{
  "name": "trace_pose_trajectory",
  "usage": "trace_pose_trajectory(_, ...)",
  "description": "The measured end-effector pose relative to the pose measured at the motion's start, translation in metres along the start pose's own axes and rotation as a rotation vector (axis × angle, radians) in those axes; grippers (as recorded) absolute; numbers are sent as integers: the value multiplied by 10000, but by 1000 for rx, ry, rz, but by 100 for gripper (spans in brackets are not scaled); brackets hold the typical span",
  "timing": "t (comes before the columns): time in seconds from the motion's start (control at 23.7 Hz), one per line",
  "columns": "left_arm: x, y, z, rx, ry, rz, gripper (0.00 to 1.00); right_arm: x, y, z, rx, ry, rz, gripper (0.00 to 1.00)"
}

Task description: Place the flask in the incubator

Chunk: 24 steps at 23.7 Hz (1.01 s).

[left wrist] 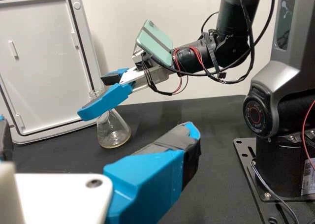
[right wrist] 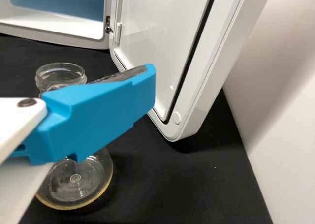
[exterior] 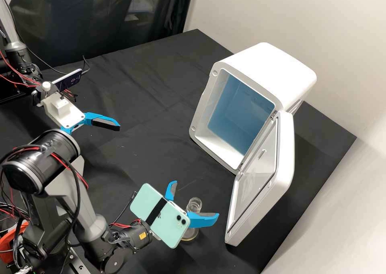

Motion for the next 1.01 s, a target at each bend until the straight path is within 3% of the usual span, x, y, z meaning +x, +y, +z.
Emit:
trace_pose_trajectory(0.17, 0, 0, 0, 0, 0, 0, 100, -4, 2, -9, 8, 0, -4, 100)
trace_pose_trajectory(0.34, -1, -2, 15, 0, -5, -1, 100, -35, 63, -84, 14, 4, 14, 100)
trace_pose_trajectory(0.42, -1, -4, 27, 13, -8, -1, 100, -50, 93, -121, 14, 6, 25, 100)
trace_pose_trajectory(0.51, -2, -4, 30, 12, -9, -1, 100, -52, 94, -124, 18, 7, 25, 100)
trace_pose_trajectory(0.8, -2, -4, 30, 12, -9, -1, 100, -78, -40, -1, 29, 12, -61, 100)
trace_pose_trajectory(1.01, -2, -4, 30, 12, -9, -1, 100, -88, -126, 115, 30, 6, -94, 100)
